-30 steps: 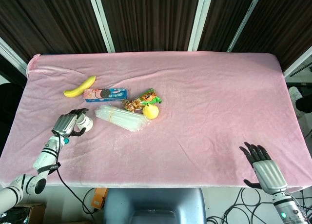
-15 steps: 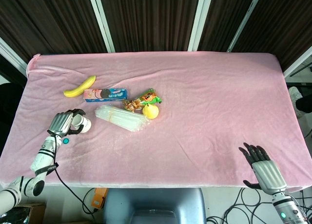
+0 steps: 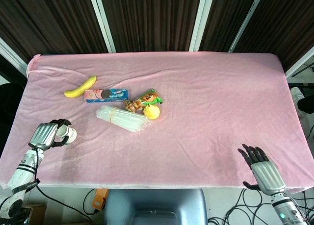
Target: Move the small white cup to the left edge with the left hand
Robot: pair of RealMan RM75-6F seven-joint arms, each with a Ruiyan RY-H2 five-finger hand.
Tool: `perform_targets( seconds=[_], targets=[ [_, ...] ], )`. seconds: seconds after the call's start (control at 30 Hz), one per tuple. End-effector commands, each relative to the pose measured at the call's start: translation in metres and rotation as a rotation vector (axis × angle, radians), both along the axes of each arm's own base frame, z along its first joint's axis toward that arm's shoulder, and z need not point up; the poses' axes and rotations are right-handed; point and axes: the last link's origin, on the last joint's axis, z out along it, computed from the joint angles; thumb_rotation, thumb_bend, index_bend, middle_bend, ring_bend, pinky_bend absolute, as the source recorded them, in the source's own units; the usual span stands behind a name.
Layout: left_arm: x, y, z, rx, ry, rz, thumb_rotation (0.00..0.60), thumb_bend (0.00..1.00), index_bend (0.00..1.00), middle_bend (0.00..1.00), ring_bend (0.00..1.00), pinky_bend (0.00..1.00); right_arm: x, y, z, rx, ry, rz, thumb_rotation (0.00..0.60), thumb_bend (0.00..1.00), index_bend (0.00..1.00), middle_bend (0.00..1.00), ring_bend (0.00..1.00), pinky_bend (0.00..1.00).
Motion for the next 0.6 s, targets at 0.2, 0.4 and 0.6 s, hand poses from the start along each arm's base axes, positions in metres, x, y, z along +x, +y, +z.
perform_targets(
  seconds=[0.2, 0.4, 0.6],
  targets=[
    [-0.016, -0.005, -0.010, -0.019, 0.023, 0.029, 0.600, 0.38, 0.33, 0.39, 0.33, 0.60, 0.001, -0.001, 0.001, -0.007, -0.006, -0.001, 0.600, 0.25, 0.00, 0.00, 0.00, 0.00],
    [-0.023, -0.006, -0.013, -0.030, 0.041, 0.035, 0.600, 0.38, 0.32, 0.39, 0.33, 0.56, 0.000, -0.001, 0.005, -0.023, -0.009, -0.005, 0.600, 0.25, 0.00, 0.00, 0.00, 0.00],
    [-0.027, -0.009, -0.013, -0.065, 0.049, 0.043, 0.599, 0.36, 0.03, 0.11, 0.09, 0.33, 0.000, -0.001, 0.006, -0.028, -0.010, -0.008, 0.600, 0.25, 0.00, 0.00, 0.00, 0.00]
  ],
)
